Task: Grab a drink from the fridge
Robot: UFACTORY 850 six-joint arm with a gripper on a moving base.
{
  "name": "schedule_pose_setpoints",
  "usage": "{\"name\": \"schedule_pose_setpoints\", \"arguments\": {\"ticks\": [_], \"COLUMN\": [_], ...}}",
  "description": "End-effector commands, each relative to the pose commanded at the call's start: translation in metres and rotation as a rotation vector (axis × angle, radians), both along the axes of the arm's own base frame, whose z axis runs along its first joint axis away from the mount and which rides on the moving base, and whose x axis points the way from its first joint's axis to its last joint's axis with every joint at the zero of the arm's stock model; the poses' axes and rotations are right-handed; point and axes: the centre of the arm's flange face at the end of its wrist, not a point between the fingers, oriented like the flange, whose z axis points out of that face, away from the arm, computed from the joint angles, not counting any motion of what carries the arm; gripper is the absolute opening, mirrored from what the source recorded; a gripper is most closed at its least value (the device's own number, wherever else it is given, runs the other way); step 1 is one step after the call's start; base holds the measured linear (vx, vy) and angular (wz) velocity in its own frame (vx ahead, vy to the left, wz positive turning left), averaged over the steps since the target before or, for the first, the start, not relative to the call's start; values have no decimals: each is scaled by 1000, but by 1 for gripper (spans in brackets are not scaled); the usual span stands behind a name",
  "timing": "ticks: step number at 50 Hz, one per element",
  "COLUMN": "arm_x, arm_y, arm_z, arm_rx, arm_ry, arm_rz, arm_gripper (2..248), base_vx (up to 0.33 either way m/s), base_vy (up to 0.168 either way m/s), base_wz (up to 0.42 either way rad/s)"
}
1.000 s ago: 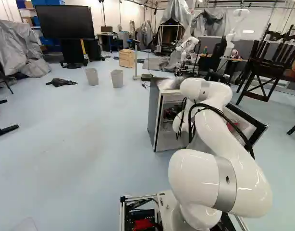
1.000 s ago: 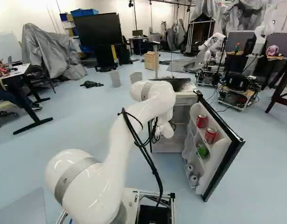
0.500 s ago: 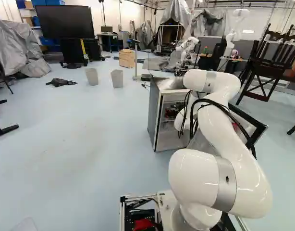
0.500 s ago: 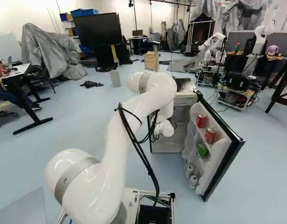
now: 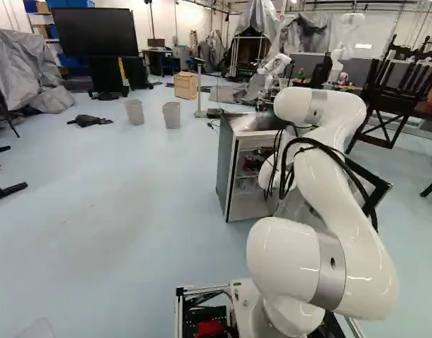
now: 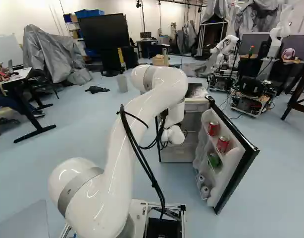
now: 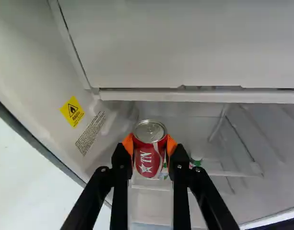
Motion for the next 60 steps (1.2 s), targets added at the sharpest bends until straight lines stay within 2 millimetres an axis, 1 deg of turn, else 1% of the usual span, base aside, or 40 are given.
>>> {"name": "schedule_pose_setpoints", "arguments": {"ticks": [5, 11, 41, 60], "arm_x": [-10, -21, -80, -119], "arm_y": [1, 2, 8, 13], "arm_z": [9, 14, 28, 55], "arm_rx": [3, 9, 44, 56], "arm_ry": [7, 18, 84, 101], "arm_rz": [-6, -13, -56, -86], "arm_gripper": [89, 89, 89, 89], "base_vx": [0, 0, 0, 0], "base_vy": [0, 0, 0, 0], "base_wz": [0, 0, 0, 0]}}
